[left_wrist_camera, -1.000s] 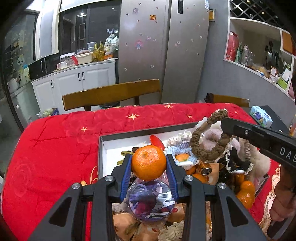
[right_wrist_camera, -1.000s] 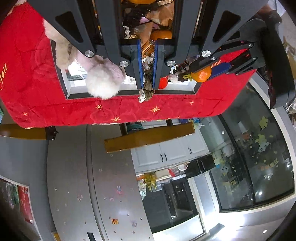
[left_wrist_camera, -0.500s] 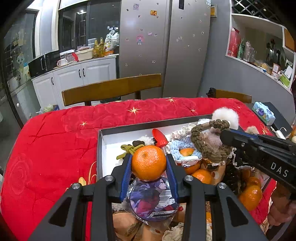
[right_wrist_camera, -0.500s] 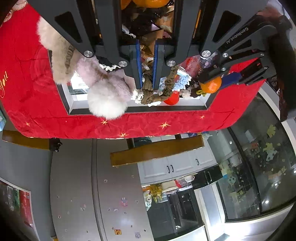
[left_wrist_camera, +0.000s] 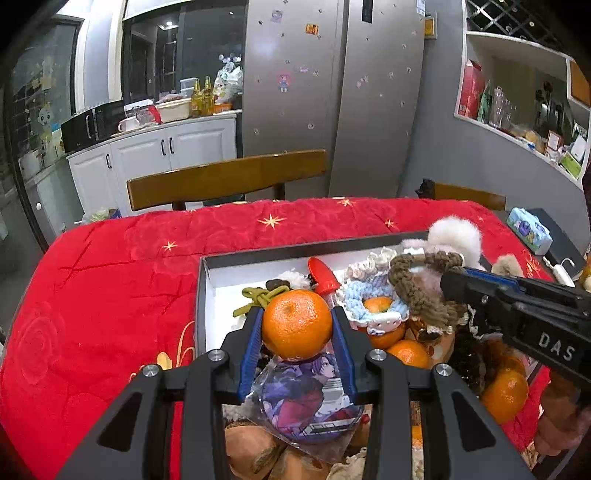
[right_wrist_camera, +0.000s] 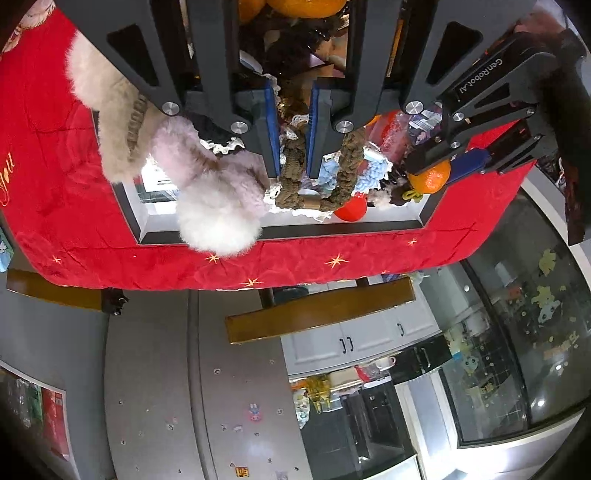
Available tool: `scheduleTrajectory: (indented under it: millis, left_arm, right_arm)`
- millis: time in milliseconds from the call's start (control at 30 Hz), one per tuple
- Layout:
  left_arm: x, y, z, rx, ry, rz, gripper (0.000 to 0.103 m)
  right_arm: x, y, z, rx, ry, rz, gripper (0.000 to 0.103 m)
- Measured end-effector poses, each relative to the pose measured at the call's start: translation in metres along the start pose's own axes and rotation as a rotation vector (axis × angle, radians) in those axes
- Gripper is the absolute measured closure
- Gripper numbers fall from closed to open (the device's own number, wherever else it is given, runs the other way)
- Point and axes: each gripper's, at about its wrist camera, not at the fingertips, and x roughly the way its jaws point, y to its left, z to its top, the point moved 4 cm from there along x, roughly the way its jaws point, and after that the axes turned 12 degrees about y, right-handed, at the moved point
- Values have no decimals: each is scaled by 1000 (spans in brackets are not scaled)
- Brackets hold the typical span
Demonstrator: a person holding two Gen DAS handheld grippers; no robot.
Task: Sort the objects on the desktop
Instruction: 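Lower both held items into the black box and open both tools, then withdraw both open tools from the box back toward the loose items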
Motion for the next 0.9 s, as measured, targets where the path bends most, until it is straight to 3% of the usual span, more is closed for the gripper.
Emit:
scheduleTrajectory:
  millis: [133, 200, 267, 333, 400, 433, 467, 500, 900]
  left_arm:
    - [-4, 0, 2, 1, -11, 14, 58]
    - [-10, -1, 4, 10, -32, 36, 37]
    - [-12, -2, 5, 6, -35, 47, 27]
    - [-13, -2, 6, 7, -30, 50, 22]
    - [-13, -1, 6, 9, -36, 62, 5]
    - [-14, 0, 6, 7, -43, 65, 0]
    - [-15, 1, 7, 3, -50, 67, 0]
    - [-16, 2, 7, -1, -49, 67, 0]
    - [-18, 5, 9, 1, -51, 87, 0]
  right_arm:
    - [-5, 0, 2, 5, -6, 16, 69]
    - [-9, 0, 4, 5, -17, 17, 63]
    - [-15, -1, 6, 13, -37, 19, 49]
    - [-18, -2, 8, 19, -48, 31, 46]
    - [-19, -2, 10, 27, -46, 43, 31]
    - [-20, -4, 11, 36, -45, 46, 17]
    - [-21, -6, 12, 51, -49, 49, 6]
    - [-23, -7, 13, 61, -57, 54, 3]
    - [-37, -10, 20, 61, -127, 120, 0]
